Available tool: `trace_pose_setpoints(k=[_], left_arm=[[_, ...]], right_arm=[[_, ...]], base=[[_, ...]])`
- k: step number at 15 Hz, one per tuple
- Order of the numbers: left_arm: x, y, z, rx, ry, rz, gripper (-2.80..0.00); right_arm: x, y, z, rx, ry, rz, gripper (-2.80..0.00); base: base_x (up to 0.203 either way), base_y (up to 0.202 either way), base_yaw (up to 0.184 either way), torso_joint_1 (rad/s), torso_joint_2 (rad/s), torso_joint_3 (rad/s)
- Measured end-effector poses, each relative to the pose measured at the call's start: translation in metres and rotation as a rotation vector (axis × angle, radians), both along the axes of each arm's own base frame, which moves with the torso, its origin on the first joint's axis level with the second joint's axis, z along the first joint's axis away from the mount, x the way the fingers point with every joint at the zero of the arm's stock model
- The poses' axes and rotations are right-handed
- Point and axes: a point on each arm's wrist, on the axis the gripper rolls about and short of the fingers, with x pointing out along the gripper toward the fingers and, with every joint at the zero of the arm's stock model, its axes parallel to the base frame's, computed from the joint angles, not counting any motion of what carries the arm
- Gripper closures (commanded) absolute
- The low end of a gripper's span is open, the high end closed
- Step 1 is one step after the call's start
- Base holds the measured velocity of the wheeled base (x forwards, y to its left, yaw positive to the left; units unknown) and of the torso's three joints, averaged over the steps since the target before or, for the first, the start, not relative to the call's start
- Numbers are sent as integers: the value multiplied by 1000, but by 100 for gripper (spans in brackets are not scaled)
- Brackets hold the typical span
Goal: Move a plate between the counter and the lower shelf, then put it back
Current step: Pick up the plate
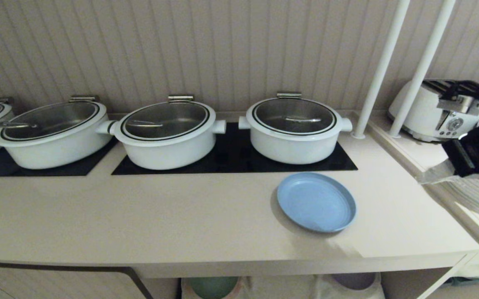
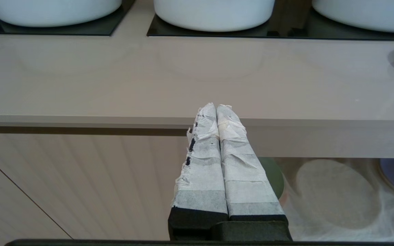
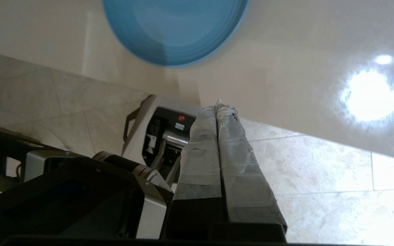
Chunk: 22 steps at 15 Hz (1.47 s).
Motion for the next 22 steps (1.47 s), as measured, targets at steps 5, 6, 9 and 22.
trace_pose_setpoints(k=[5, 6, 9, 22], left_arm=[[0, 0, 0, 0, 0, 0, 0], [0, 0, 0, 0, 0, 0, 0], [0, 0, 0, 0, 0, 0, 0], [0, 0, 0, 0, 0, 0, 0]], right_arm=[[51, 18, -16, -68, 35, 16, 0], [62, 22, -23, -88, 47, 18, 0], [85, 34, -43, -112, 89, 37, 0], [110, 46, -81, -152, 199, 14, -280]], base=[[0, 0, 0, 0, 0, 0], [0, 0, 0, 0, 0, 0], [0, 0, 0, 0, 0, 0], [0, 0, 0, 0, 0, 0]])
